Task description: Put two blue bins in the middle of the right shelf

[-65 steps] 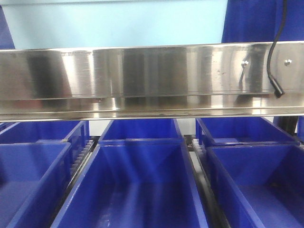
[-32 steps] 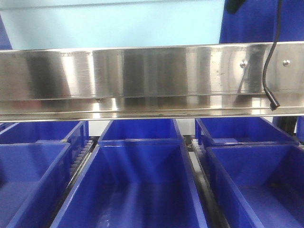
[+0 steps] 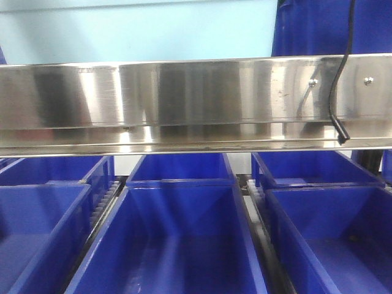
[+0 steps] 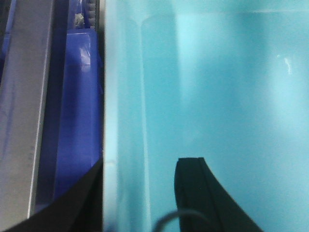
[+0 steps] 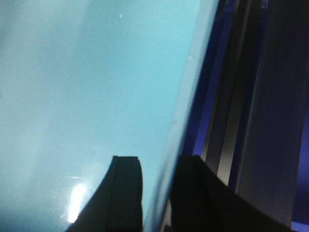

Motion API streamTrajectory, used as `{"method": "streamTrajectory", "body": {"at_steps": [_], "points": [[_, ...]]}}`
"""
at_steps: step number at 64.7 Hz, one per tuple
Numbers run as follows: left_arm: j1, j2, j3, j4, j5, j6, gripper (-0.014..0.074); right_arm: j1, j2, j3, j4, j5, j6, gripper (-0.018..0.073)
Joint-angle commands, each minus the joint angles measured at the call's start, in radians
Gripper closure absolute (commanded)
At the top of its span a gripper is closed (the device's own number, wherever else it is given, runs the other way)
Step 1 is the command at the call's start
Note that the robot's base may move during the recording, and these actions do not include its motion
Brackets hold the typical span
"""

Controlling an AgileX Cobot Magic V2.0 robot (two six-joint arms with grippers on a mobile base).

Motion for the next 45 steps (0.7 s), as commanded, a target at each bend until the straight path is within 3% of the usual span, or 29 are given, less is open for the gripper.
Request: {"method": "streamTrajectory", "body": {"at_steps": [1, 24, 45], "points": [[0.000, 0.037, 0.030, -0.037, 0.034, 0.020, 0.0707, -0.002, 0.027, 0.024, -0.035, -0.023, -0.006, 0.0713], [0.000, 0.000, -0.071, -0.043, 0.022, 0.020, 0.0707, -0.002, -0.050, 0.024, -0.035, -0.159, -0.006, 0.0713], [0.000, -0.099, -0.204, -0.072, -0.087, 0.020, 0.0707, -0.002, -0.136, -0.095, -0.077, -0.278, -0.006, 0.0713]]}}
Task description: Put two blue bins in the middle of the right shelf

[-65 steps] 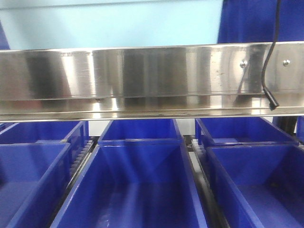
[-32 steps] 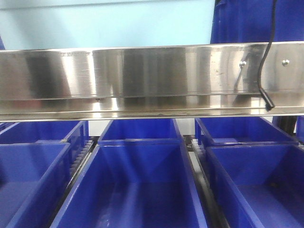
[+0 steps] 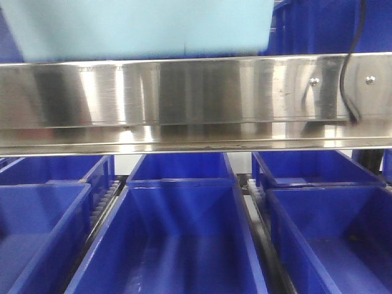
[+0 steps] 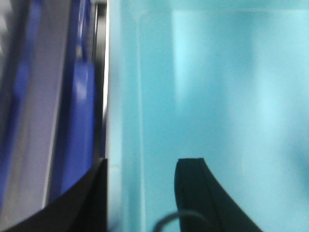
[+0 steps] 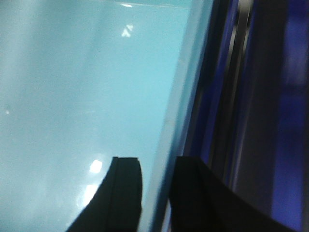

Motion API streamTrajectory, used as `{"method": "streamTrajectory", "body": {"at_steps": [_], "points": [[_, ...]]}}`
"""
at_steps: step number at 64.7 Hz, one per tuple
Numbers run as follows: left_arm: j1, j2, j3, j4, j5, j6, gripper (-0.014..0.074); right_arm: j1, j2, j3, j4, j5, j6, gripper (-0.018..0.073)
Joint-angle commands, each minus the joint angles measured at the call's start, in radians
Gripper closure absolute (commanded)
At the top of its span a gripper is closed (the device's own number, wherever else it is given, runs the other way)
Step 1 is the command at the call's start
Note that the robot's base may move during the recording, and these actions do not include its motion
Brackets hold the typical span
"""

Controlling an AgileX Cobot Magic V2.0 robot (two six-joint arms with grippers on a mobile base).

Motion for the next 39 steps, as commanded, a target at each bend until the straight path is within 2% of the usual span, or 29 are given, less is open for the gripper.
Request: {"method": "streamTrajectory", "body": {"at_steps": [1, 22, 39], "points": [[-0.003, -0.072, -0.053, -0.060, -0.070, 0.030, 0.0707, -0.002, -0.051, -0.061, -0.035, -0.137, -0.010, 0.0713], [-0.003, -0.166, -0.071, -0.074, -0.263, 0.030, 0.0707, -0.002, -0.073, -0.197, -0.063, -0.213, -0.011, 0.0713], [-0.003, -0.170, -0.071, -0.068, -0.298, 0.030, 0.0707, -0.002, -0.073, -0.197, -0.063, -0.221, -0.011, 0.0713]]}}
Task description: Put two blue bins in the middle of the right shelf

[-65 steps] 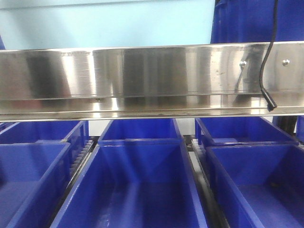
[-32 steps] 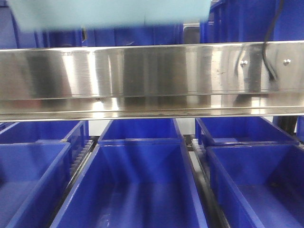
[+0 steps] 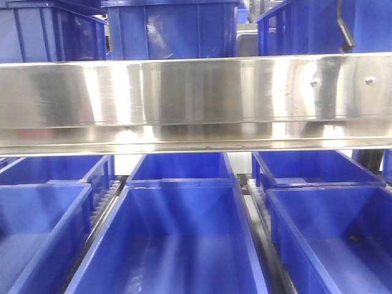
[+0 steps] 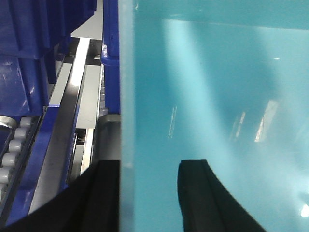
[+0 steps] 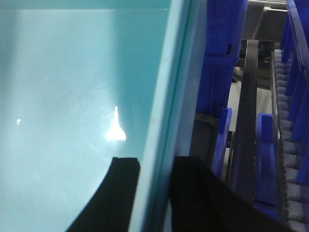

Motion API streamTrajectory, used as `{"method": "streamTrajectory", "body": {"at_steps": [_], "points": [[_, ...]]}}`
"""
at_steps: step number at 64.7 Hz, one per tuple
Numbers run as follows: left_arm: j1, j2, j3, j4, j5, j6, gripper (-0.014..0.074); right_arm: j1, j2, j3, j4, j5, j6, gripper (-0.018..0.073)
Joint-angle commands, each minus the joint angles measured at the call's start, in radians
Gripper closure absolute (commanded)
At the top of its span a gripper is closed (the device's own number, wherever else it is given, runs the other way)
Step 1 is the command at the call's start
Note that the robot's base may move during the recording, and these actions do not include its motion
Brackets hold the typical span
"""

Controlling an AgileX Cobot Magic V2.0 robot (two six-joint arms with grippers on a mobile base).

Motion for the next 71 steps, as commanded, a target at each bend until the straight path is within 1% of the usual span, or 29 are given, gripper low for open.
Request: {"method": "streamTrajectory", "body": {"at_steps": [1, 71], "points": [[-0.006, -0.030, -0.018, -0.040, -0.067, 0.038, 0.0707, -0.004, -0.015, -0.017, -0.019, -0.101, 0.009, 0.0713], [-0.006, -0.025, -0.018, -0.040, -0.066, 0.038, 0.0707, -0.004, -0.015, -0.017, -0.019, -0.101, 0.009, 0.0713]]}}
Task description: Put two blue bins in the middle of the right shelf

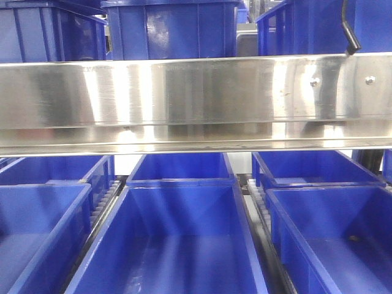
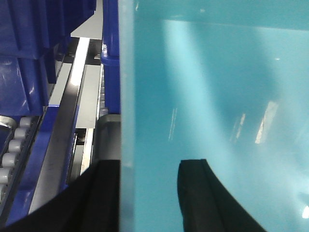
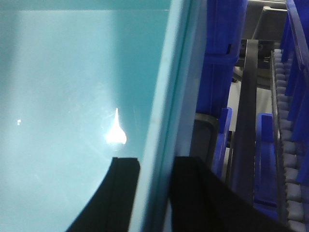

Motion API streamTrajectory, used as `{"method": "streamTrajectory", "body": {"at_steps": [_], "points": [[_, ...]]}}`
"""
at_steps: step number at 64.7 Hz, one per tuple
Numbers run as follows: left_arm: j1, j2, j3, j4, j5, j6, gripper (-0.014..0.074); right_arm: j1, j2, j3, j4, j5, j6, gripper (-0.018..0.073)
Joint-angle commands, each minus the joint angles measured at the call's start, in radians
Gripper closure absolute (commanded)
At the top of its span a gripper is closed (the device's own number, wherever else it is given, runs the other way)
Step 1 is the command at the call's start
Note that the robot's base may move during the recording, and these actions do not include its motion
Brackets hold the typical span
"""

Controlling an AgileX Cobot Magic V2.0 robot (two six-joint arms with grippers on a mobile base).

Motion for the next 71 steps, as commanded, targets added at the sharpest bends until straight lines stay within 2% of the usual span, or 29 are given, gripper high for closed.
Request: {"method": "streamTrajectory", "body": {"at_steps": [1, 71], "points": [[-0.006, -0.025, -0.018, -0.040, -0.064, 0.038, 0.0707, -0.004, -0.015, -0.017, -0.019, -0.101, 0.009, 0.0713], [-0.006, -0.017, -0.018, -0.040, -0.066, 0.038, 0.0707, -0.004, 0.001, -0.017, -0.019, -0.112, 0.009, 0.0713]]}}
